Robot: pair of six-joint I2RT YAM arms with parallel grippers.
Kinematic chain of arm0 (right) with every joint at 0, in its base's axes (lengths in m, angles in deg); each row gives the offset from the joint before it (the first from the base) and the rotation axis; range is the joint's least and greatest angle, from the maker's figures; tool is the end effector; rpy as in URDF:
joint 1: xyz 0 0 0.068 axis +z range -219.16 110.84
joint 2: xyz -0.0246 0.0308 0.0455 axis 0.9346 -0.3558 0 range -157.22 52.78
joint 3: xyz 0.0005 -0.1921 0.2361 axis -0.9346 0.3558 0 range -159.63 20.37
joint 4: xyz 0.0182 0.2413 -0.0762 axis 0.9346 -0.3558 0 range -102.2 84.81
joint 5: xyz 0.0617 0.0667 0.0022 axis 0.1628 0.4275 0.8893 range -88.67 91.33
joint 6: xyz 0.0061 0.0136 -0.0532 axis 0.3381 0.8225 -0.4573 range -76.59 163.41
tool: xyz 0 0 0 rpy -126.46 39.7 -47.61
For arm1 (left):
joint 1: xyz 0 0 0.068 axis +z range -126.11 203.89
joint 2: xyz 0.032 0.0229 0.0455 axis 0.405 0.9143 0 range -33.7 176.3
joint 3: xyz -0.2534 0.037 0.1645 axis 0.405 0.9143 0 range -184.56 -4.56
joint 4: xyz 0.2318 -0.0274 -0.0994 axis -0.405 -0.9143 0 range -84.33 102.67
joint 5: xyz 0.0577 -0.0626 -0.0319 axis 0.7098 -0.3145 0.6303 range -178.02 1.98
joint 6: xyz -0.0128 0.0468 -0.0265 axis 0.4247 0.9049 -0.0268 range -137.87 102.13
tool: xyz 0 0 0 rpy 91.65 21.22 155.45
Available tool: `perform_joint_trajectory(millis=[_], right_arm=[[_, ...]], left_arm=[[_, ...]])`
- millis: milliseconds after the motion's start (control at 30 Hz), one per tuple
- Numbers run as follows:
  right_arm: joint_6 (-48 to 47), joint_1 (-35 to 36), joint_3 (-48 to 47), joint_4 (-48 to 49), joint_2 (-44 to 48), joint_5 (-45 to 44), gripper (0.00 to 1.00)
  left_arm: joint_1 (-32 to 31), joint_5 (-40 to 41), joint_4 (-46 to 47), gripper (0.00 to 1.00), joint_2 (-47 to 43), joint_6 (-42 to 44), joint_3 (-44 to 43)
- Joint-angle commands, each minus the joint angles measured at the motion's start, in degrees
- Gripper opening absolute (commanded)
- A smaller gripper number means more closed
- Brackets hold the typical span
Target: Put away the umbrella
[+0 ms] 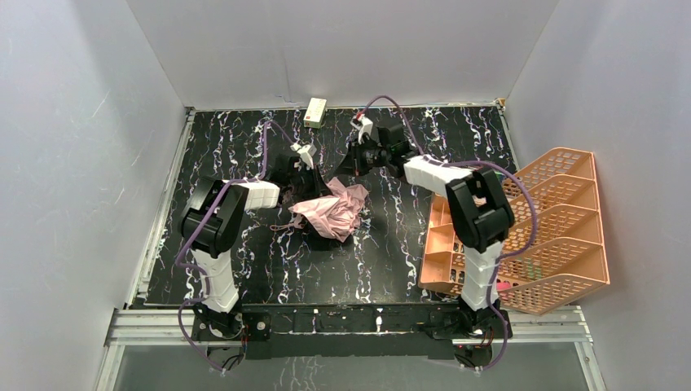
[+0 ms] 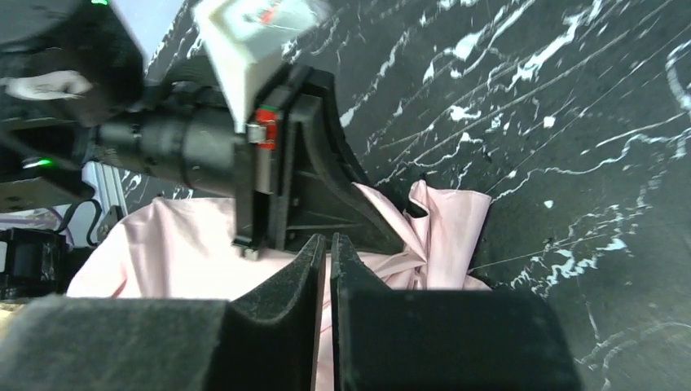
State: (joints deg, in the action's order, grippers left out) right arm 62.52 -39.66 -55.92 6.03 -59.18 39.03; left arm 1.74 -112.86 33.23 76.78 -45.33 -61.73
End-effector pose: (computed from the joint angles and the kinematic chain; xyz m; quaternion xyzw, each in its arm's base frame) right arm 0.3826 0.2429 0.2563 -0.2461 0.7766 0.4584 0.3551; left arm 0.3685 -0.1670 0.1789 0.0632 0.8611 -0.3677 0.3455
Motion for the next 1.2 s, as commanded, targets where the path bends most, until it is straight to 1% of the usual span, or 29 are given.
perform_joint_trajectory(millis=[0, 233, 400, 500, 667, 900, 967, 1067, 1167], right_arm=[[3.35, 1.69, -5.01, -3.13, -5.29, 5.65, 0.11], [4.15, 3.65, -3.73, -3.33, -9.11, 6.92, 0.08], [3.80, 3.83, 0.66, -4.32, -8.55, 1.99, 0.04], [3.11, 3.85, 1.72, -6.52, -9.65, -0.67, 0.03], [2.09, 3.88, 1.69, -10.39, -12.38, -5.96, 0.01], [1.02, 3.89, 2.51, -14.42, -12.18, -13.97, 0.00], [0.85, 3.82, 2.55, -14.98, -12.05, -15.44, 0.00], [0.61, 3.88, 2.09, -15.71, -12.42, -16.59, 0.00], [1.02, 3.76, 2.02, -15.85, -12.49, -18.07, 0.00]], left_arm=[[-1.00, -1.46, -3.59, 0.04, 0.56, 1.37, -0.75], [-1.00, -0.35, -3.82, 0.04, 0.05, 1.26, -0.57], [-0.96, 0.88, -4.29, 0.04, -0.66, 1.39, -0.31], [-1.01, 1.53, -4.59, 0.05, -1.27, 1.22, -0.40], [-1.02, 3.01, -5.11, 0.13, -3.64, 1.27, -0.44], [-0.29, 6.44, -7.67, 0.29, -9.04, 1.88, -1.67], [0.26, 7.13, -8.32, 0.39, -10.98, 1.83, -2.15], [0.57, 7.46, -10.93, 0.56, -14.15, 2.95, -3.96], [0.70, 9.22, -13.76, 0.70, -19.02, 3.85, -4.33]])
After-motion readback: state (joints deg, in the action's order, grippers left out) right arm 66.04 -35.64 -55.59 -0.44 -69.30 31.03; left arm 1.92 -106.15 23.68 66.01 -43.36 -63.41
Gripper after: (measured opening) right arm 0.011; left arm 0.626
